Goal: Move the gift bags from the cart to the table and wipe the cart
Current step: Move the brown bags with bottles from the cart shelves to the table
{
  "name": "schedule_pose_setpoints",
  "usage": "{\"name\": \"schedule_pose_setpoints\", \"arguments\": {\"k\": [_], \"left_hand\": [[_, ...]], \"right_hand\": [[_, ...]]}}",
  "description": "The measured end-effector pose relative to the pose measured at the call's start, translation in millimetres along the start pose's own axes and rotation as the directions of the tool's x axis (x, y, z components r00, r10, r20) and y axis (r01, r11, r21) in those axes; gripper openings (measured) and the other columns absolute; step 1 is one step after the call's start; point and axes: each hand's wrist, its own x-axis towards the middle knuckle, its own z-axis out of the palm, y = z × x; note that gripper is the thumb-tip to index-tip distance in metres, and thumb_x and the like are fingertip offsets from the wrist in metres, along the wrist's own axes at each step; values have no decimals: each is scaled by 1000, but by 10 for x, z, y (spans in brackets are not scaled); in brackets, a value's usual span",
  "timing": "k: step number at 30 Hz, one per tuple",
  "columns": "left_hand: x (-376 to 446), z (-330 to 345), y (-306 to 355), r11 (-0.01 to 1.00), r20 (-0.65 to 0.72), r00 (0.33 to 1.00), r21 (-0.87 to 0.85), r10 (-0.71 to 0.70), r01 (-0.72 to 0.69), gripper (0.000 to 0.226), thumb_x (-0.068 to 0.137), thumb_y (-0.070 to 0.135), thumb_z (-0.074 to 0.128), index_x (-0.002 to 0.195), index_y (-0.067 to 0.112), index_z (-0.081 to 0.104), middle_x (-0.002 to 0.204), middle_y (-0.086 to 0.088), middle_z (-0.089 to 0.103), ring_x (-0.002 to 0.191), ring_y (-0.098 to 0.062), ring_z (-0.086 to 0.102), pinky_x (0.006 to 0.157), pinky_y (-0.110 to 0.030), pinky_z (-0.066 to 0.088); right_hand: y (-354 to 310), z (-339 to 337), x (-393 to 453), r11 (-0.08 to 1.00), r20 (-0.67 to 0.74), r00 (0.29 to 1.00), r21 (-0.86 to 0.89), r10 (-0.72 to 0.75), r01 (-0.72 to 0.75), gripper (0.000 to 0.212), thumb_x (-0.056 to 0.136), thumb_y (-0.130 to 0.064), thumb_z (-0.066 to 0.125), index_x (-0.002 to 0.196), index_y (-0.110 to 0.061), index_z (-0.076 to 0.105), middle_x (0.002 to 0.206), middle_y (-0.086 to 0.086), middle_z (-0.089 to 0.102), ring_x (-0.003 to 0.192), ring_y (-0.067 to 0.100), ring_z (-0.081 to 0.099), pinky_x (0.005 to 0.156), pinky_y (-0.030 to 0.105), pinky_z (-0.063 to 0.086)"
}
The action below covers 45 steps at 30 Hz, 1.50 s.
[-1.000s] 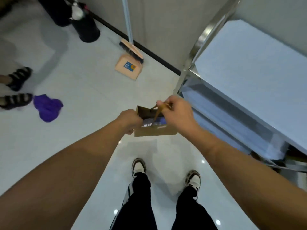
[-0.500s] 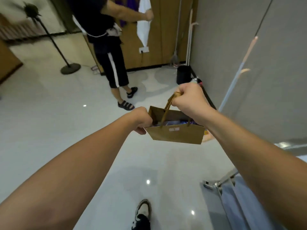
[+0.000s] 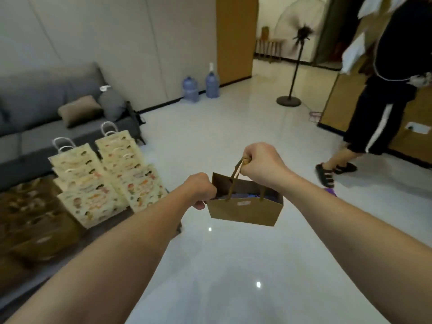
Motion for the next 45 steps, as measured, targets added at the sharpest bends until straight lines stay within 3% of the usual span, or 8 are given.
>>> {"name": "schedule_pose_setpoints", "arguments": {"k": [4,10,15,18,25,31,37,45], "left_hand": [[-307,-639,-1506,983,-107,984,-133,-145,130,9,89,9,54,90,2,59,76,-13,60,59,-27,63,44,-26,50],[-940,-1223,-3884,900,-214,892,-281,-398,334,16,95,23,60,106,12,63,97,-10,67,81,-26,71,70,-42,64],[-1700,-1464,-5532,773,-260,751,-411,-607,482,16,94,28,63,102,14,65,95,-7,66,84,-24,66,72,-39,62],[-2104,-1606,-6215,668,-268,642,-521,-719,531,19,90,30,67,100,15,62,95,-7,65,81,-22,64,65,-34,58],[-2660,-1793,-7372,418,-181,422,-697,-889,582,33,83,46,74,99,20,61,104,-8,66,95,-27,66,80,-36,58],[-2580,-2072,-8163,234,-85,258,-740,-962,630,23,83,29,70,101,18,59,100,-6,63,91,-24,65,81,-37,60],[-2319,-2529,-8705,218,-81,239,-746,-968,629,25,87,20,63,110,15,68,102,-4,67,92,-20,61,63,-26,45],[-2141,-2684,-9478,254,-40,319,-701,-947,667,32,98,22,51,124,16,66,125,-7,65,112,-26,61,91,-31,50]], "right_hand": [[-1188,1059,8,984,114,978,-8,-174,176,14,76,2,61,69,-10,61,74,10,61,72,26,59,58,38,51],[-2878,2803,-306,934,387,860,6,-332,358,27,72,3,61,58,-14,46,63,5,48,62,22,49,53,27,36],[-4000,4097,-745,868,574,692,67,-438,493,18,77,-4,67,66,-15,61,68,3,60,67,16,58,50,26,41],[-4576,4803,-1017,832,641,593,135,-488,538,17,78,-1,67,72,-17,63,77,3,64,76,19,62,58,30,52],[-5652,6221,-1496,757,722,393,273,-569,594,11,79,-6,65,76,-17,65,80,4,64,79,22,62,73,48,59],[-6251,7331,-1570,739,827,206,321,-523,592,16,77,-3,63,66,-13,56,66,7,59,68,24,59,56,36,46],[-6661,8159,-1524,765,894,104,307,-435,566,11,73,-6,67,73,-16,62,73,2,65,73,21,62,55,32,44],[-7142,8967,-1243,736,927,119,200,-356,647,26,84,-14,64,65,-20,48,74,4,57,79,26,58,62,31,40]]}}
